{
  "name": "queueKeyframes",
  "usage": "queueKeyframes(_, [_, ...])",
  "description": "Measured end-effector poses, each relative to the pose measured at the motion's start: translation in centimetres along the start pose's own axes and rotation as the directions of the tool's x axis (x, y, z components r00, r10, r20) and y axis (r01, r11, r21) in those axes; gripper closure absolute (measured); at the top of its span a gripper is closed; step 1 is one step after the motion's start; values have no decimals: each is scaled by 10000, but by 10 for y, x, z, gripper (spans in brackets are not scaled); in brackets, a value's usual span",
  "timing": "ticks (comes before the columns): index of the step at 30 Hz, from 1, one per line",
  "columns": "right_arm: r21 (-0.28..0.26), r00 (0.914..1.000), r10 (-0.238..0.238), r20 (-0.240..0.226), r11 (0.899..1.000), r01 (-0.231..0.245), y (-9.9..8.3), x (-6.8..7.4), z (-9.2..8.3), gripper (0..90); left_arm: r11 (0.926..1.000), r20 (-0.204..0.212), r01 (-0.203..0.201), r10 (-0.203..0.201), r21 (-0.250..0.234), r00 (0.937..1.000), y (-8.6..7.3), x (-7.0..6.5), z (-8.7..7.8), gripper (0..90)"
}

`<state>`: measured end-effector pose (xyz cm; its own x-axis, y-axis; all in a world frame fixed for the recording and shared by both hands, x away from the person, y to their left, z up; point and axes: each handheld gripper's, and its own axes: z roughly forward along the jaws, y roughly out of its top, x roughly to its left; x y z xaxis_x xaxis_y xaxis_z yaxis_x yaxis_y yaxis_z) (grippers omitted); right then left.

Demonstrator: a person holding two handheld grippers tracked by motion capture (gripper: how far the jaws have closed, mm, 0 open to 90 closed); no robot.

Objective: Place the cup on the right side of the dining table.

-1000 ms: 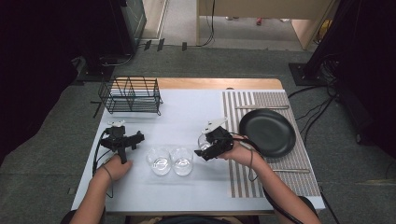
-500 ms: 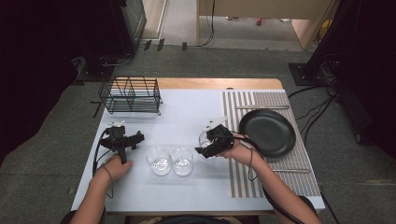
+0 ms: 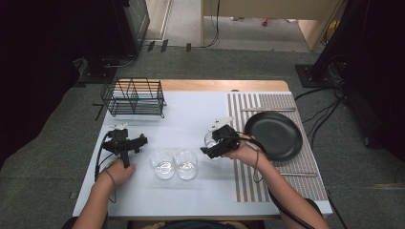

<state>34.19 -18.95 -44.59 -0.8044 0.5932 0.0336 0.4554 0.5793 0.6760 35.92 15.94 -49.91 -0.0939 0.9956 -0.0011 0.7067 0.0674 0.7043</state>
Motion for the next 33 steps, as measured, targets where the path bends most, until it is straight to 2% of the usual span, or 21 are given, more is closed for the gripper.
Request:
queueKeyframes(16, [-182, 9997, 182, 188, 9997, -179, 3, -7, 0, 194, 10000, -14, -7, 7, -1, 10000, 0, 0, 0, 0])
queueKeyframes(24, [-312, 9981, 226, 571, 9993, -208, 5, -8, 1, 194, 10000, -16, -12, 12, -3, 10000, 0, 0, 0, 0])
queueKeyframes(33, [-318, 9970, 279, 722, 9992, -257, 6, -11, 2, 194, 10000, -17, -11, 11, -10, 10000, 0, 0, 0, 0])
